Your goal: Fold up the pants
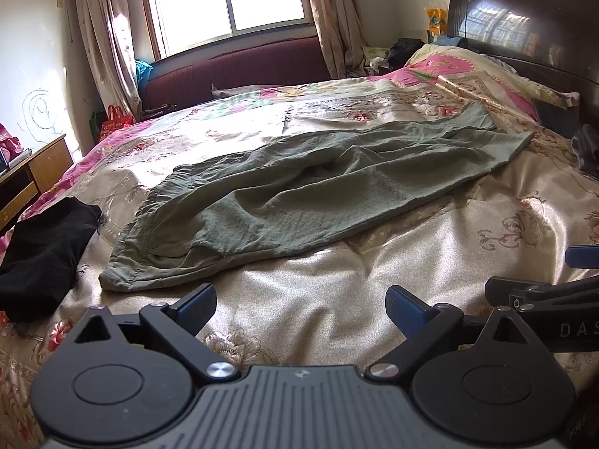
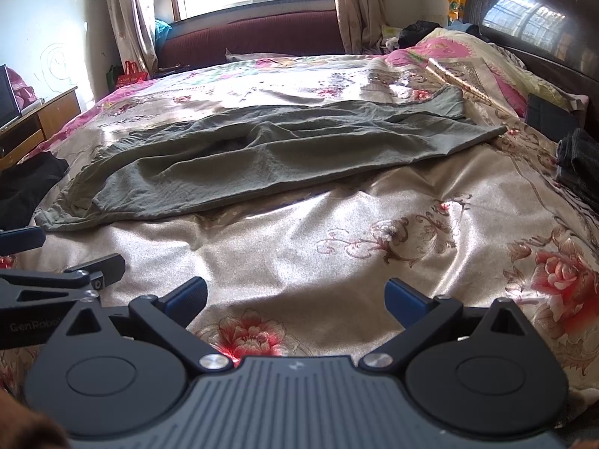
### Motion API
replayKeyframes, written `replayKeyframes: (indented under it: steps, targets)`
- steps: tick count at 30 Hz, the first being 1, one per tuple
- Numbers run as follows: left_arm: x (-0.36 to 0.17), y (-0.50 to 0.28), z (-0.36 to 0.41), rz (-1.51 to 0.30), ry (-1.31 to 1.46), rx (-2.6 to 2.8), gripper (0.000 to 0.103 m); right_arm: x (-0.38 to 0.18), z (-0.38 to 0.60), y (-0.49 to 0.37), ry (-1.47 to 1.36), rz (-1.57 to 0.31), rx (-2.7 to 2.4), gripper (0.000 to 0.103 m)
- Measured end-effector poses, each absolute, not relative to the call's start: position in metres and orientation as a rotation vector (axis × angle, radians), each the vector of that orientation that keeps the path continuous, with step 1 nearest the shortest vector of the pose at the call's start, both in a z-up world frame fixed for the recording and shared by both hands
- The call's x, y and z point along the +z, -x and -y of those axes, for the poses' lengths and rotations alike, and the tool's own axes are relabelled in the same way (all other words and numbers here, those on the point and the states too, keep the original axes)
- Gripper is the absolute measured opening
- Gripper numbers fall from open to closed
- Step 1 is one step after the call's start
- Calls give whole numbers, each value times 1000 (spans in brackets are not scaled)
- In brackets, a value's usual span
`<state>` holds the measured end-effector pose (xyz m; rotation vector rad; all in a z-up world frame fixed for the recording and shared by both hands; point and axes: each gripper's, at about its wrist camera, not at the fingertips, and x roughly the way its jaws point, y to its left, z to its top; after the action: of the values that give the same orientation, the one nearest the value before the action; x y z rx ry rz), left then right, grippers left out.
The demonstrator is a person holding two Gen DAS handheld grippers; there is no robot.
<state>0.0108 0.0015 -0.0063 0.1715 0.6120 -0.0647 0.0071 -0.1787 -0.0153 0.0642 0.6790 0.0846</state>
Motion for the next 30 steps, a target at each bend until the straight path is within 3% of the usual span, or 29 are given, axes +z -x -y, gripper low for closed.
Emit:
replayKeyframes:
  steps: [10, 22, 26, 28, 30]
  targets:
    - [-2, -41, -45, -564, -183, 14, 103, -8, 131, -52, -18, -684, 216, 101]
    - [-36, -103, -153, -642, -183, 176, 103, -24, 2, -98, 352, -604, 539, 99]
    - [-45, -114, -167, -669, -162, 103, 103, -37, -22, -113, 452, -612, 576, 88]
    - [-47, -116, -169, -685, -162, 55, 85, -41, -28, -124, 458, -640, 591, 82]
    - [-50, -118, -171, -705, -180, 32, 78, -42, -31, -132, 449, -665, 616, 77]
